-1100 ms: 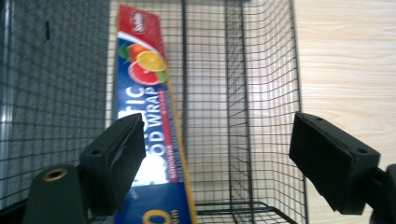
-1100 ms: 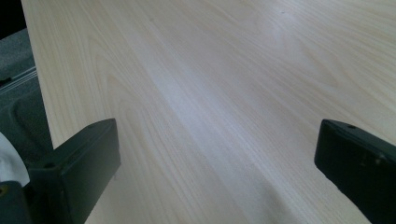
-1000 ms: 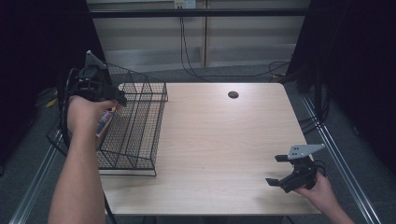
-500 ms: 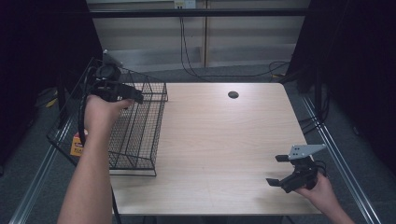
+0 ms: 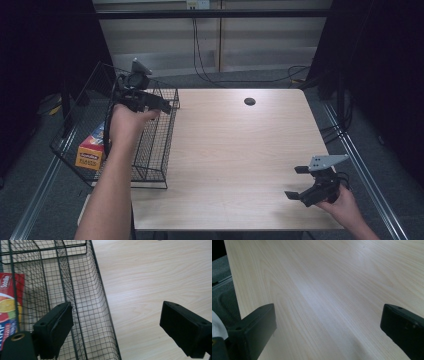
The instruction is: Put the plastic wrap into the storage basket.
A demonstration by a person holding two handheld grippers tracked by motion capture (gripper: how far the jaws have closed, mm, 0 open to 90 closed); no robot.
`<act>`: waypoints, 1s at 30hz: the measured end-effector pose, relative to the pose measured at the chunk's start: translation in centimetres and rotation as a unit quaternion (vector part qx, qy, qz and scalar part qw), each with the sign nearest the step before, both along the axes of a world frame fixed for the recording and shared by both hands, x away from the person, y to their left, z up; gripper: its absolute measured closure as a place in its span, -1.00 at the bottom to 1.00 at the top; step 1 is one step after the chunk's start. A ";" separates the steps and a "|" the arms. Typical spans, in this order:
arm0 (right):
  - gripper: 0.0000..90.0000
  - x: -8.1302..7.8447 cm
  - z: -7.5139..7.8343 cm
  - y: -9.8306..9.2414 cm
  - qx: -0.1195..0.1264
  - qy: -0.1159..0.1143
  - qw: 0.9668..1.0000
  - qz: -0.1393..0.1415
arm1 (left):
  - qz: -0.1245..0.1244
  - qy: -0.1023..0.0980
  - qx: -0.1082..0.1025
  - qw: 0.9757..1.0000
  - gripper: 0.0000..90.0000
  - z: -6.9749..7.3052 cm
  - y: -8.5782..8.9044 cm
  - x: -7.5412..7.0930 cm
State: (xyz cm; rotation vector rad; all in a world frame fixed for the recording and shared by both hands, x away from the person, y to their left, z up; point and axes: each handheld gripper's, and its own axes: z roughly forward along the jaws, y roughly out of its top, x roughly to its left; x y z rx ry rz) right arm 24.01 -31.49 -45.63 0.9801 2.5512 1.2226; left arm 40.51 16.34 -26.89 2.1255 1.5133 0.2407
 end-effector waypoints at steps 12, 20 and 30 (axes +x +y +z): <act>-1.00 0.0 0.0 0.0 -0.001 -0.004 1.000 0.002 | -0.032 -0.004 -0.002 0.999 -0.77 -1.2 -2.4 -0.3; -1.00 0.0 0.0 0.0 -0.002 -0.002 1.000 0.002 | -0.045 -0.005 -0.004 0.999 -0.77 -2.4 -3.6 -0.4; -1.00 0.0 0.0 0.0 -0.002 -0.003 1.000 0.002 | -0.062 -0.010 -0.009 0.998 -0.78 -3.5 -4.4 -0.9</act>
